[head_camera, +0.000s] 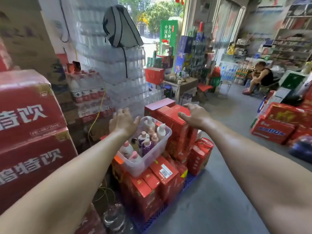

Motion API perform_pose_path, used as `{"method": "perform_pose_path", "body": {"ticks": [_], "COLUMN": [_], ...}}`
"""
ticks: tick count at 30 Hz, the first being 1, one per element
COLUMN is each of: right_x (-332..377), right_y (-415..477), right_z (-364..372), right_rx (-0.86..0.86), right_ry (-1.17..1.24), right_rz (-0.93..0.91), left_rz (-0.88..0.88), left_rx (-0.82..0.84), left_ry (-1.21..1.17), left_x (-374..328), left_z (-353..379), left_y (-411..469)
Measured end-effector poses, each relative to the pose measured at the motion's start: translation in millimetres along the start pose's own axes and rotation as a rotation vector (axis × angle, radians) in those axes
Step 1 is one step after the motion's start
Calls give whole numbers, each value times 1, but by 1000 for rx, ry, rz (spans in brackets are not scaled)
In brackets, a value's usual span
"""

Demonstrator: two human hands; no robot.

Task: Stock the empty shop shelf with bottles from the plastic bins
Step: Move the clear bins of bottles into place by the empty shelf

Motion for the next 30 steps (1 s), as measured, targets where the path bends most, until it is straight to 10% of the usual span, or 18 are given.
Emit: {"method": "perform_pose_path", "body": {"ticks": [30], "right_x": [-4], "right_y": [362], "right_z": [294], "right_rx": [536], "right_ry": [14], "right_rz": [-230], "left_rz": [-1054], "left_rx": [-262], "left_ry": [-338], "left_x": [228], "left_z": [239], "left_y": [74]}}
Point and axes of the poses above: each hand's wrist, its own y-axis towards the middle knuckle, its own z-axis out of the palm, x = y × z, the point moved 3 cm from there along y, towards the middle knuckle, and after that the axes turned 13 degrees about -y, right-handed, at the moved point
